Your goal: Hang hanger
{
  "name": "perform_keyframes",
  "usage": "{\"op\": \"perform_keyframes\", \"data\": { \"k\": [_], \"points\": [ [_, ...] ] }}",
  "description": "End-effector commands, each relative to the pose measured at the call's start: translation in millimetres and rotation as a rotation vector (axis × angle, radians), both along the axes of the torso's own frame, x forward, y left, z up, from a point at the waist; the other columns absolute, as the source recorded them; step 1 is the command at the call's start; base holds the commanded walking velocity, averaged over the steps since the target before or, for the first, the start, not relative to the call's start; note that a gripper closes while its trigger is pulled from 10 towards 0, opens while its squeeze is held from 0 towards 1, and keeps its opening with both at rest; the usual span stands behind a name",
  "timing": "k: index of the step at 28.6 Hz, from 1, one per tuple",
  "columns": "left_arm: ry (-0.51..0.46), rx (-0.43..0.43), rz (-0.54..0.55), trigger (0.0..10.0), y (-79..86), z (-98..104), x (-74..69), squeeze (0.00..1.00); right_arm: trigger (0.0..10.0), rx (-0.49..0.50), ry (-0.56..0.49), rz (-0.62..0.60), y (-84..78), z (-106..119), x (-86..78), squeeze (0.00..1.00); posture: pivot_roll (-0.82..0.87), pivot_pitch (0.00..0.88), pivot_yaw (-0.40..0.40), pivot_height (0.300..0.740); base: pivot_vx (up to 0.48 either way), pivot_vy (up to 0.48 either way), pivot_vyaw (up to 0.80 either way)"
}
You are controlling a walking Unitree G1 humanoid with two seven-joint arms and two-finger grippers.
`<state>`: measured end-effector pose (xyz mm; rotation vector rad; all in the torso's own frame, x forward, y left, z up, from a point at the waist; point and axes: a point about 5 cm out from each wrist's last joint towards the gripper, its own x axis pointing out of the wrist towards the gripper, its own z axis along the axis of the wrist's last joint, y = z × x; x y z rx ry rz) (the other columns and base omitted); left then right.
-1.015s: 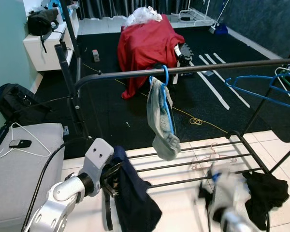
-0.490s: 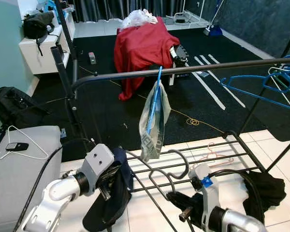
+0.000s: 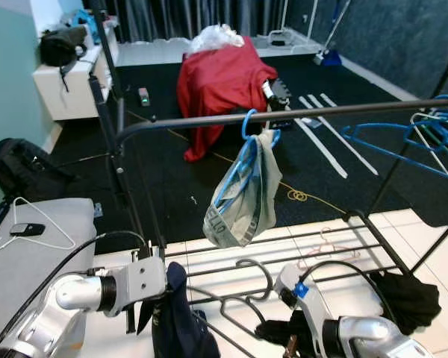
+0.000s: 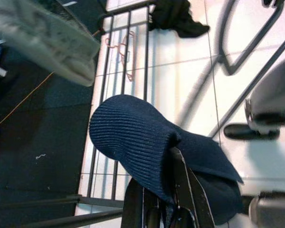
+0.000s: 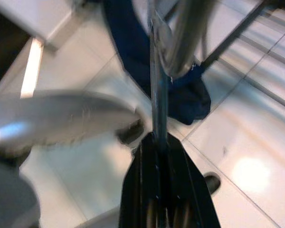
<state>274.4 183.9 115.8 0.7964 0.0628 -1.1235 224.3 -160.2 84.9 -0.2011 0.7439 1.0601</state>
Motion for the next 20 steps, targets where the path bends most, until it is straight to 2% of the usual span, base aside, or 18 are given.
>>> {"op": "perform_keyframes", "data": {
  "k": [1,5,6,8,11,13,15,16,17,18,19,20],
  "points": [
    [-0.039,0.034,-0.025,10.0,6.2,7,2.4,0.00,0.0,-0.030,0.051,0.040,-1.2,-7,-4.8,0.00,-0.08,0.063,0.009,0.740,0.000,0.000,0.00],
    [-0.057,0.021,-0.026,10.0,9.9,13,9.0,0.00,0.0,-0.074,0.089,0.094,-4.1,-8,-6.9,0.00,-0.07,0.057,0.010,0.740,0.000,0.000,0.00],
    [-0.037,-0.031,0.019,10.0,14.9,17,16.0,0.00,0.0,-0.126,0.058,0.141,-4.6,-8,-9.2,0.00,-0.07,0.055,0.014,0.740,0.000,0.000,0.00],
    [-0.031,-0.045,0.029,10.0,16.3,18,17.8,0.00,0.0,-0.139,0.048,0.154,-4.7,-8,-9.5,0.00,-0.07,0.055,0.014,0.740,0.000,0.000,0.00],
    [-0.010,-0.045,0.022,10.0,20.1,17,18.7,0.00,0.0,-0.136,-0.001,0.155,-3.1,-5,-7.0,0.00,-0.08,0.063,0.027,0.740,0.000,0.000,0.00],
    [0.043,-0.010,0.007,10.0,29.7,13,19.7,0.00,0.0,-0.152,-0.060,0.162,-4.9,-1,-7.5,0.00,-0.08,0.069,0.031,0.740,0.000,0.000,0.00],
    [0.096,0.070,-0.010,10.0,40.5,9,17.3,0.00,0.0,-0.225,-0.037,0.176,-30.0,0,-19.2,0.00,-0.07,0.080,0.034,0.740,0.000,0.000,0.00],
    [0.096,0.070,-0.010,10.0,40.5,9,17.3,0.00,0.0,-0.225,-0.037,0.176,-30.0,0,-19.2,0.00,-0.07,0.080,0.034,0.740,0.000,0.000,0.00],
    [0.107,0.084,-0.013,10.0,43.1,9,16.7,0.00,0.0,-0.248,-0.019,0.180,-40.2,0,-23.9,0.00,-0.07,0.080,0.034,0.740,0.000,0.000,0.00],
    [0.107,0.084,-0.013,10.0,43.1,9,16.7,0.00,0.0,-0.248,-0.019,0.180,-40.2,0,-23.9,0.00,-0.07,0.080,0.034,0.740,0.000,0.000,0.00],
    [0.105,0.077,-0.030,10.0,43.8,15,17.8,0.00,0.0,-0.263,0.018,0.175,-60.9,1,-30.0,0.00,-0.07,0.089,0.026,0.740,0.000,0.000,0.00],
    [0.105,0.077,-0.030,10.0,43.8,15,17.8,0.00,0.0,-0.263,0.018,0.175,-60.9,1,-30.0,0.00,-0.07,0.089,0.026,0.740,0.000,0.000,0.00]
  ]
}}
